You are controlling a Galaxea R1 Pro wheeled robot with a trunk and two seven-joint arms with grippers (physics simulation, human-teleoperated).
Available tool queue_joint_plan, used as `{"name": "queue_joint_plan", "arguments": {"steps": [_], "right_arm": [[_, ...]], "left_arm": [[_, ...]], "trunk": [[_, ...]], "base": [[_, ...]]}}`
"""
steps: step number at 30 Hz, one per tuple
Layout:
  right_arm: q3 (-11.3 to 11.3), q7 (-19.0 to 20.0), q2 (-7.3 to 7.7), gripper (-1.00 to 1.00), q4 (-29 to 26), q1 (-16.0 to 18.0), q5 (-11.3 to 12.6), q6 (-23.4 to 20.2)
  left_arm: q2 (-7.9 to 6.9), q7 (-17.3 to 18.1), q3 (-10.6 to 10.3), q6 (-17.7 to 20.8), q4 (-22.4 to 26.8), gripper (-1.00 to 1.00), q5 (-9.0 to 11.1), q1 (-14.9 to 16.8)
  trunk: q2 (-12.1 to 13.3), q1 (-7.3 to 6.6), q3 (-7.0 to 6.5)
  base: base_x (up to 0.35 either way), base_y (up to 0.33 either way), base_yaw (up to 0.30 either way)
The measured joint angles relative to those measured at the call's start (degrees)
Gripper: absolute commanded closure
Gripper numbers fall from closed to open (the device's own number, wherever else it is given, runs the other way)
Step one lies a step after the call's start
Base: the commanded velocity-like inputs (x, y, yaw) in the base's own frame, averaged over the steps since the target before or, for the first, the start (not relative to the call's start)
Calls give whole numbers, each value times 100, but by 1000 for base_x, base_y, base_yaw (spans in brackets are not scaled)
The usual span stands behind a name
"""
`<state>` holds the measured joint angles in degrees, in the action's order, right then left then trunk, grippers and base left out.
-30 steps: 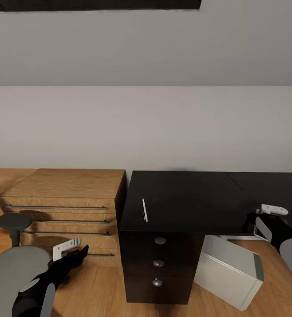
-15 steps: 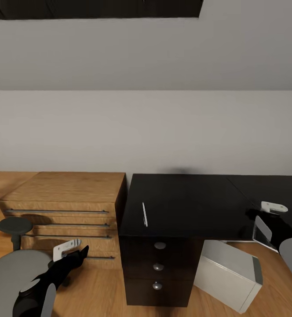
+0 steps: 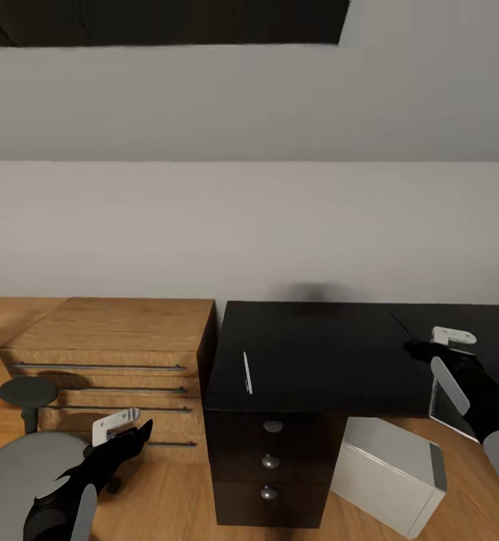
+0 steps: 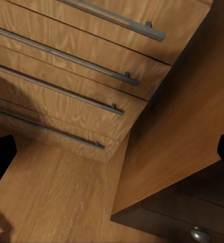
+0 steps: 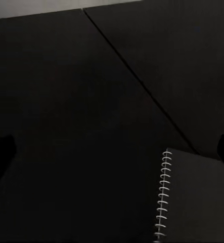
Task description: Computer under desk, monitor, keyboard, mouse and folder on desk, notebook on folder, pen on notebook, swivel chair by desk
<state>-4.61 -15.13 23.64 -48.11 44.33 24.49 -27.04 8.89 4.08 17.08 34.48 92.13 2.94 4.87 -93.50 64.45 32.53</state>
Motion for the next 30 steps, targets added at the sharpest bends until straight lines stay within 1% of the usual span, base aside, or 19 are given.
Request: {"name": "queue_joint_plan", "arguments": {"steps": [2,4,5,6,10,12,15,16,18,21,22,23,25,30], "right_arm": [[13,-7,1,-100,-391,-204,69,-167],[81,-17,-4,-100,-983,-492,183,-476],[112,-19,-4,-100,-1084,-540,212,-545],[145,-21,-6,-100,-1159,-576,240,-603],[396,-44,-8,-100,-1411,-694,520,-799],[446,-46,-10,-100,-1431,-703,616,-813],[495,-45,-21,-100,-1452,-711,802,-826],[533,-49,-153,-100,-1488,-725,1391,-832],[546,-52,-252,-100,-1501,-728,1547,-832],[549,-55,-309,-100,-1563,-752,1625,-831],[545,-81,-394,-100,-2636,-1377,1724,-791],[544,-84,-404,-100,-2890,-1555,1716,-787],[534,-86,-416,-100,-3074,-1698,1742,-780],[528,-87,-421,-100,-3141,-1756,1860,-777]], "left_arm": [[1,-1,-4,-1,0,-100,-2,0],[1,-2,-8,-3,0,-100,-4,0],[1,-3,-8,-3,1,-100,-4,0],[1,-3,-10,-3,1,-100,-4,0],[2,-4,-13,-2,6,-100,-5,0],[2,-4,-12,-2,7,-100,-5,2],[2,-4,-11,-3,8,-100,-6,1],[2,1,-4,-3,7,-100,-3,1],[2,3,-3,-4,6,-100,0,0],[0,8,1,-4,6,-100,1,0],[-4,14,6,-10,1,-100,3,1],[-5,14,6,-11,0,-100,2,2],[-6,14,6,-11,0,-100,2,1],[-6,15,11,-11,1,-100,9,1]], "trunk": [[80,-44,-36],[160,-88,-72],[201,-110,-90],[241,-132,-108],[401,-220,-180],[481,-264,-216],[483,-264,-216],[483,-264,-216],[483,-264,-216],[483,-264,-216],[484,-261,-215],[483,-262,-216],[483,-261,-216],[484,-261,-216]], "base": [[0,0,0],[0,0,0],[0,0,0],[0,0,0],[0,0,0],[0,0,0],[0,0,0],[0,0,0],[0,0,0],[-66,34,-57],[-217,118,-192],[-243,141,-226],[-268,165,-260],[-283,185,-281]]}}
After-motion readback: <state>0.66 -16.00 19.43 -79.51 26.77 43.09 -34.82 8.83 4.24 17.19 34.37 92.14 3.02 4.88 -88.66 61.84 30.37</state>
